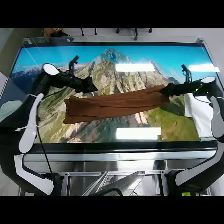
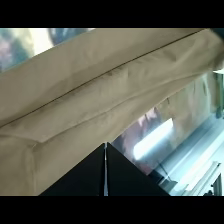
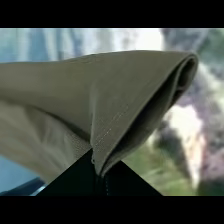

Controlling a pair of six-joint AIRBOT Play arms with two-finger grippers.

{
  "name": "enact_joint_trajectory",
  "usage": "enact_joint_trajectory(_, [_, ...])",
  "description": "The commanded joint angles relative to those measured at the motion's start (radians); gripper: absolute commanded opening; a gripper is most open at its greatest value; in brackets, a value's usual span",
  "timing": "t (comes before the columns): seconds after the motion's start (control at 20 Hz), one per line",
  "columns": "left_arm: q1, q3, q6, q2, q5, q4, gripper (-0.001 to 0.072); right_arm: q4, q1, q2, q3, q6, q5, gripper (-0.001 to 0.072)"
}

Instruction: Fold the shirts.

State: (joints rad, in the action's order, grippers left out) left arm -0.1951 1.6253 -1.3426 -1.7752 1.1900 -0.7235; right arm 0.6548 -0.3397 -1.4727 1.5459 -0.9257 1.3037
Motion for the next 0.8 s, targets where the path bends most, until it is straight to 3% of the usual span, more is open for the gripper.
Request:
enact_joint_trajectory(0.0, [-0.17, 0.001, -0.005, -0.075, -0.138, -0.007, 0.0013, -0.011, -0.013, 0.137, 0.091, -0.155, 0.18, 0.0023])
enact_joint_trajectory(0.3, [-0.487, 0.046, -0.028, -0.268, -0.518, 0.117, 0.0014, -0.011, -0.014, 0.373, 0.111, -0.242, 0.266, 0.0023])
enact_joint_trajectory(0.4, [-0.54, 0.141, -0.03, -0.331, -0.515, 0.125, 0.0014, -0.011, -0.012, 0.399, 0.111, -0.242, 0.286, 0.0024])
enact_joint_trajectory(0.55, [-0.576, 0.293, -0.126, -0.413, -0.476, 0.124, 0.0013, -0.011, -0.012, 0.4, 0.105, -0.253, 0.33, 0.0023])
enact_joint_trajectory(0.75, [-0.517, 0.424, -0.14, -0.418, -0.205, 0.123, 0.0013, -0.011, -0.012, 0.4, 0.098, -0.255, 0.337, 0.0024])
